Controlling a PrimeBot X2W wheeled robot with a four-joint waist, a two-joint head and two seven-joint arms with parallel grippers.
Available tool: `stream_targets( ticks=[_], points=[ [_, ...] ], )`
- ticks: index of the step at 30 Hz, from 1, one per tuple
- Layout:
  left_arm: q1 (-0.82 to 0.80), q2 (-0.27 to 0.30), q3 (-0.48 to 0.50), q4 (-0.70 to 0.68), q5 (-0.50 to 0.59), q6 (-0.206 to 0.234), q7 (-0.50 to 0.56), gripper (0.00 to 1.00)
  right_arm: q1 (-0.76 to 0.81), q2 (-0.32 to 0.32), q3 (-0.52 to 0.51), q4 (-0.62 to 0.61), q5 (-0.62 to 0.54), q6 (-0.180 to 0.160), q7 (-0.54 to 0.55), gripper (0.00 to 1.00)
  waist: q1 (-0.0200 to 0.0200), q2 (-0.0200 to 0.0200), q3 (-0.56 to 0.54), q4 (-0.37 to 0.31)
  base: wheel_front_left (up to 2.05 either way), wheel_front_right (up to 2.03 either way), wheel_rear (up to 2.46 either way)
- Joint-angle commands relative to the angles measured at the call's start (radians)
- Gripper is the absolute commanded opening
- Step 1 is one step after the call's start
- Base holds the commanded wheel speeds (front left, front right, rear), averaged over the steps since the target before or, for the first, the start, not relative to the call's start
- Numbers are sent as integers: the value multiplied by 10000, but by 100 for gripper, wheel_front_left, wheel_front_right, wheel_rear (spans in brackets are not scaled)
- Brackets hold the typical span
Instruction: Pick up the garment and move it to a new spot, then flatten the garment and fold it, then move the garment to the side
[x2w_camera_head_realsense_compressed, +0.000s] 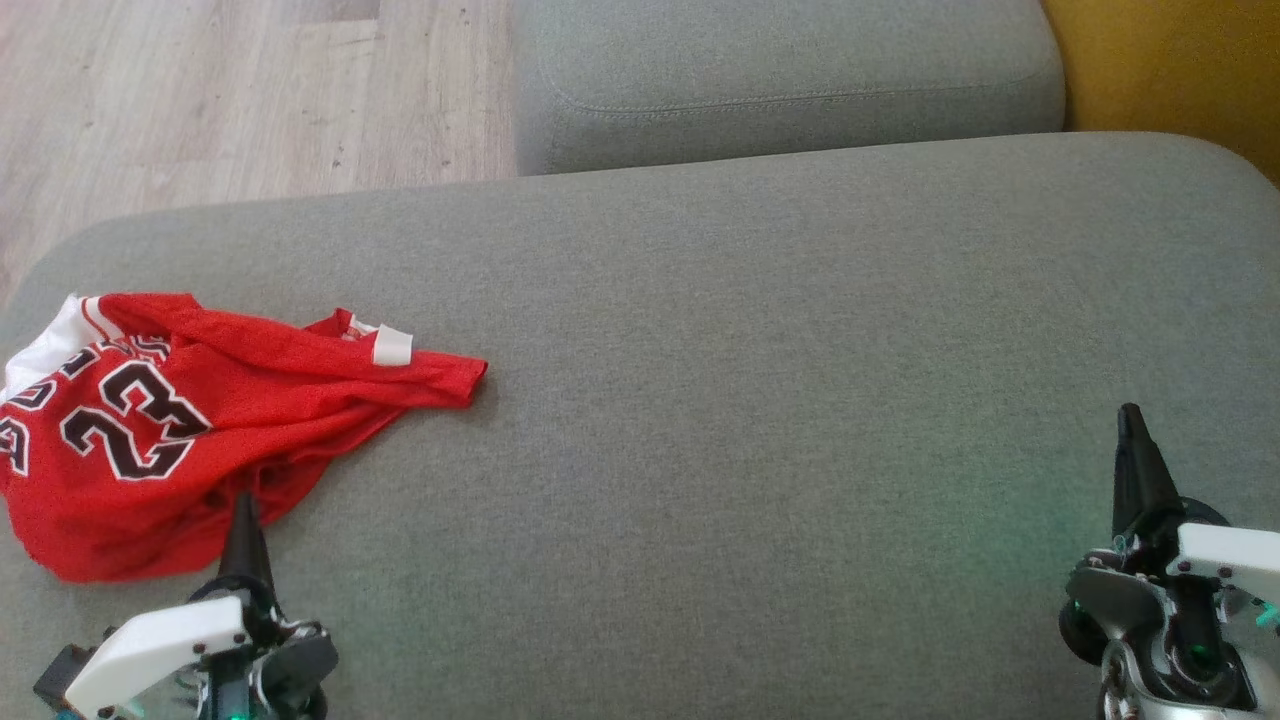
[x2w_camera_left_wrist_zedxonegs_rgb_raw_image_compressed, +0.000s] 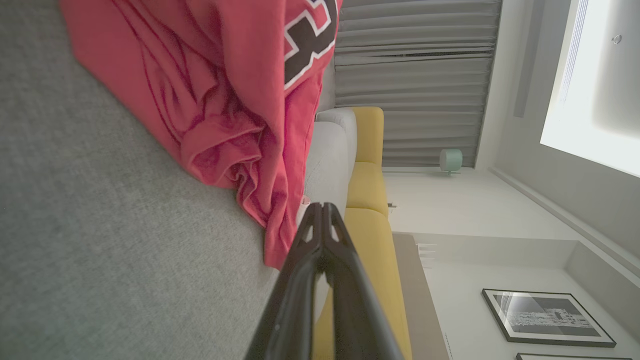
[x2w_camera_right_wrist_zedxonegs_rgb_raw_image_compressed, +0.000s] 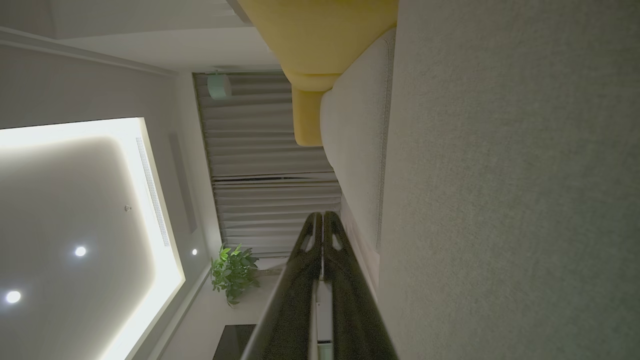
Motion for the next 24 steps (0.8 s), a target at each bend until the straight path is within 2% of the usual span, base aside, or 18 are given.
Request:
stream_targets(
  ticks=[1,24],
  points=[
    [-502,73,348,-370,-55,-63,31,0,-263,-41,210,-378,-23,77,54,0,0,0,0,0,0,0,0],
    [-502,73,348,-370,-55,-63,31,0,-263,-41,210,-378,-23,77,54,0,0,0,0,0,0,0,0]
  ],
)
